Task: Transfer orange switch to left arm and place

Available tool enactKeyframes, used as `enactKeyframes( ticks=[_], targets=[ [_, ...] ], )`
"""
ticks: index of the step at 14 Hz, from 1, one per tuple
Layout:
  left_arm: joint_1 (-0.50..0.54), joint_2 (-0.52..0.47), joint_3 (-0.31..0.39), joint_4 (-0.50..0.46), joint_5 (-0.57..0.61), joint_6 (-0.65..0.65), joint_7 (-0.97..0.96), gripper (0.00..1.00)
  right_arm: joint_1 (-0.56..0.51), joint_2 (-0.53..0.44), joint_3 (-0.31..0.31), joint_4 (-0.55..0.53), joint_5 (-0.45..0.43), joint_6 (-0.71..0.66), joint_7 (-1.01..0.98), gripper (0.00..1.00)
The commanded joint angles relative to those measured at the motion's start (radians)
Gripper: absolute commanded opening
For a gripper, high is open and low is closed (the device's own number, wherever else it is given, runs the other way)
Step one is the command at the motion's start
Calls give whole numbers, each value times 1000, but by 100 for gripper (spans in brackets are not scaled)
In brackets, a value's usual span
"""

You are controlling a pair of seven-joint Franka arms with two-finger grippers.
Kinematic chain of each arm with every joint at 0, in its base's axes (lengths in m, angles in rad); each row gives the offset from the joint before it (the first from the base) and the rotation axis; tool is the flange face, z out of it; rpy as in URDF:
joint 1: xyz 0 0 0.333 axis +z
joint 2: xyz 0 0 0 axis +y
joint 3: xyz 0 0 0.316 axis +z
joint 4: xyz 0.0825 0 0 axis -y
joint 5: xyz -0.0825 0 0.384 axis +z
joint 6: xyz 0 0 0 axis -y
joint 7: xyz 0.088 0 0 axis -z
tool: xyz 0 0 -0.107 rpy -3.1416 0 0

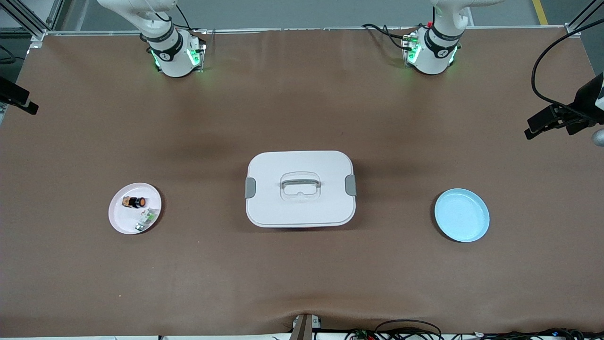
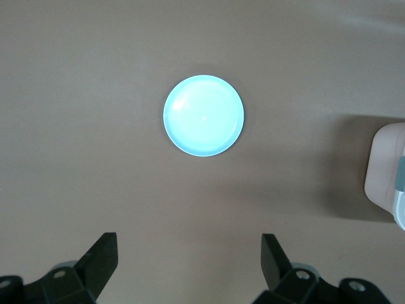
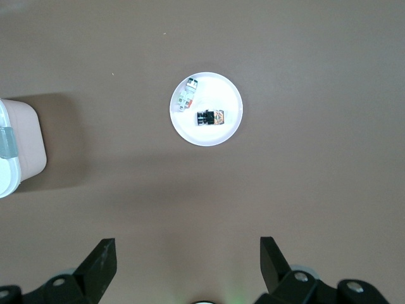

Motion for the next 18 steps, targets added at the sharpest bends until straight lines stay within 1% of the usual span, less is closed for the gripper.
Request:
enactKeyframes(
  ticks=[1,9,11,14,16,18],
  targets=[
    [8,10,-2,24,-7,-19,20,100,-8,-15,6,-5,-9,-2,10,100],
    [10,13,-2,25,-13,-21,14,100,-11,-14,5,-5,-9,-4,10,100],
    [-4,13,-2,25,-5,-21,0,100,-32,-9,5,-5,-6,-2,10,100],
    [-8,13,-4,47,-11,-21,-2,100,-32,-7,11,-6,-11,3,10,100],
    [-8,13,-4,47,-11,-21,0,100,-40,15,8,-6,-15,32,12,100],
    [-15,13,-4,47,-7,-21,-2,100,-42,34,6,-13,-15,100,24,100]
  ],
)
